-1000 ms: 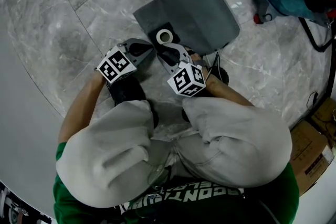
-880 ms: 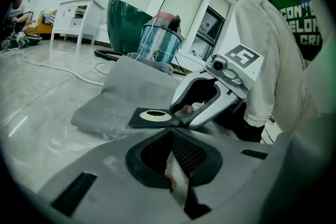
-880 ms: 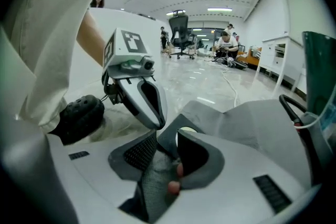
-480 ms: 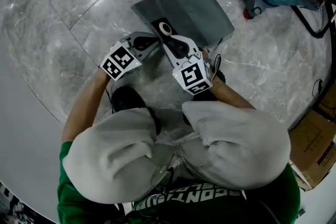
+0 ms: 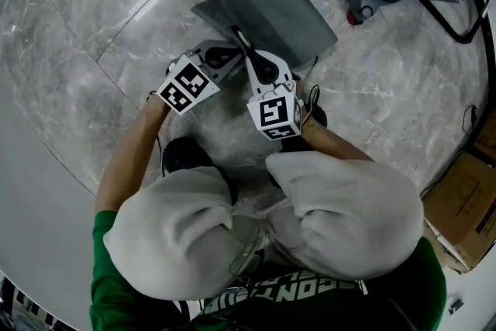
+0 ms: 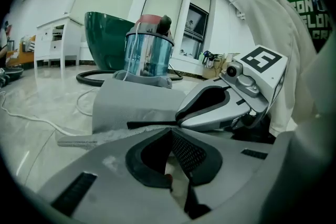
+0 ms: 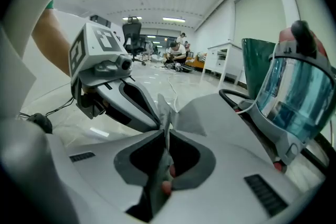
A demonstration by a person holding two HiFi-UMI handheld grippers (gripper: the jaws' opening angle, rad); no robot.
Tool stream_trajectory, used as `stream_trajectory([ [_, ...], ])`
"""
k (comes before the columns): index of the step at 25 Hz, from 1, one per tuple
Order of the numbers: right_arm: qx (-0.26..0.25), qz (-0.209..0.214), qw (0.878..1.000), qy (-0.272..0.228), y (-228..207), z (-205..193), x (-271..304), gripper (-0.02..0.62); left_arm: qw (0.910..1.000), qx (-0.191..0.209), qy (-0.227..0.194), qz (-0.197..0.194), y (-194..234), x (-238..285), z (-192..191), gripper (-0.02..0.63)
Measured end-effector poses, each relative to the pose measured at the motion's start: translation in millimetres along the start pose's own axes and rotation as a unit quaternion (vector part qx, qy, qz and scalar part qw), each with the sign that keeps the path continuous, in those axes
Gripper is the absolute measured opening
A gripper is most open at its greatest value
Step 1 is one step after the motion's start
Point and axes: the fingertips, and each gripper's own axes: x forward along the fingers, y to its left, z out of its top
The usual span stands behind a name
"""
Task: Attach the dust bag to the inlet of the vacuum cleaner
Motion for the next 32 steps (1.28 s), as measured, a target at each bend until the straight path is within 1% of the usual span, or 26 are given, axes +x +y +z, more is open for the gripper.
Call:
stream_trajectory([
  [3, 0.018, -0.004, 1.0, 0.012, -9.1, -8.8, 8.0, 0.034, 0.9998, 0.015, 0.01, 0.01, 4.1, 11.0, 4.0, -0.005],
  [6, 0.032, 0.01, 0.999, 0.003, -11.9, -7.2, 11.6, 0.029, 0.9996, 0.018, 0.011, 0.016, 7.6, 12.1, 5.4, -0.005],
  [9, 0.059, 0.032, 0.998, -0.002, -18.1, 2.5, 5.8, 0.021, 0.9996, 0.023, 0.006, 0.018, 10.1, 5.9, 11.7, -0.005],
  [12, 0.066, 0.035, 0.997, -0.021, -32.5, 21.2, -2.1, 0.018, 0.9992, 0.031, -0.009, 0.023, 15.4, 0.2, 29.6, -0.005],
  [14, 0.064, 0.029, 0.997, -0.035, -46.1, 38.4, -9.3, 0.018, 0.9985, 0.044, -0.025, 0.023, 17.7, -6.8, 51.1, -0.005],
  [17, 0.066, 0.014, 0.996, -0.055, -75.0, 66.3, -22.3, 0.018, 0.9955, 0.074, -0.054, 0.022, 25.1, -22.6, 97.8, -0.005],
  [20, 0.068, -0.003, 0.995, -0.068, -108.5, 91.7, -38.6, 0.018, 0.9895, 0.12, -0.078, 0.025, 37.1, -37.3, 154.1, -0.005],
  [23, 0.046, -0.002, 0.996, -0.072, -133.8, 112.1, -60.1, 0.017, 0.9825, 0.16, -0.09, 0.034, 51.0, -46.8, 209.5, -0.005],
  [25, 0.032, 0.002, 0.997, -0.071, -147.3, 122.3, -74.9, 0.017, 0.9796, 0.179, -0.087, 0.031, 60.2, -48.9, 238.8, -0.005],
  [29, 0.006, -0.001, 0.998, -0.066, -168.7, 135.0, -99.9, 0.017, 0.9709, 0.233, -0.053, 0.016, 75.6, -39.4, 274.0, -0.005],
  [32, -0.004, 0.003, 0.998, -0.067, -178.5, 140.3, -113.7, 0.017, 0.9685, 0.245, -0.046, -0.002, 78.0, -26.6, 294.7, -0.005],
])
